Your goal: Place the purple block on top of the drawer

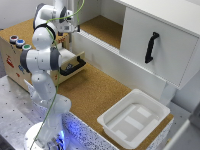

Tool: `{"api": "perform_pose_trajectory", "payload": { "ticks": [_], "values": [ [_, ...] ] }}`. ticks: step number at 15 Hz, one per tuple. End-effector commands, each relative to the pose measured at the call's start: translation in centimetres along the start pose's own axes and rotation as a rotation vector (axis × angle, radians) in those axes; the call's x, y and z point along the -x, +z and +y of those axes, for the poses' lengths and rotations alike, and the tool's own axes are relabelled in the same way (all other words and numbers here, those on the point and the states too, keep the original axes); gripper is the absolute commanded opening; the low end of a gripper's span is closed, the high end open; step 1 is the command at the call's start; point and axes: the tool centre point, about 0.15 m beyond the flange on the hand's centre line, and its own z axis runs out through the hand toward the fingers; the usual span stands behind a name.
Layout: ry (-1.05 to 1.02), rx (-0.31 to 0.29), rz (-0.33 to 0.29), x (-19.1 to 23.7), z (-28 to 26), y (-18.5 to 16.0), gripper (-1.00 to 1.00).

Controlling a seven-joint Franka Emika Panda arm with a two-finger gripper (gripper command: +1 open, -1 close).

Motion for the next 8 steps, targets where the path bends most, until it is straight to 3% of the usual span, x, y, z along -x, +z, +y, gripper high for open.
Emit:
{"api": "perform_pose_trajectory", "payload": {
  "ticks": [1,4,8],
  "values": [
    [-0.161,-0.099,0.033,-2.7,-2.2,4.0,-1.00],
    [-0.246,-0.095,0.076,-4.5,-3.3,5.0,-1.00],
    [-0.266,-0.137,0.122,-5.5,-3.4,6.2,-1.00]
  ]
}}
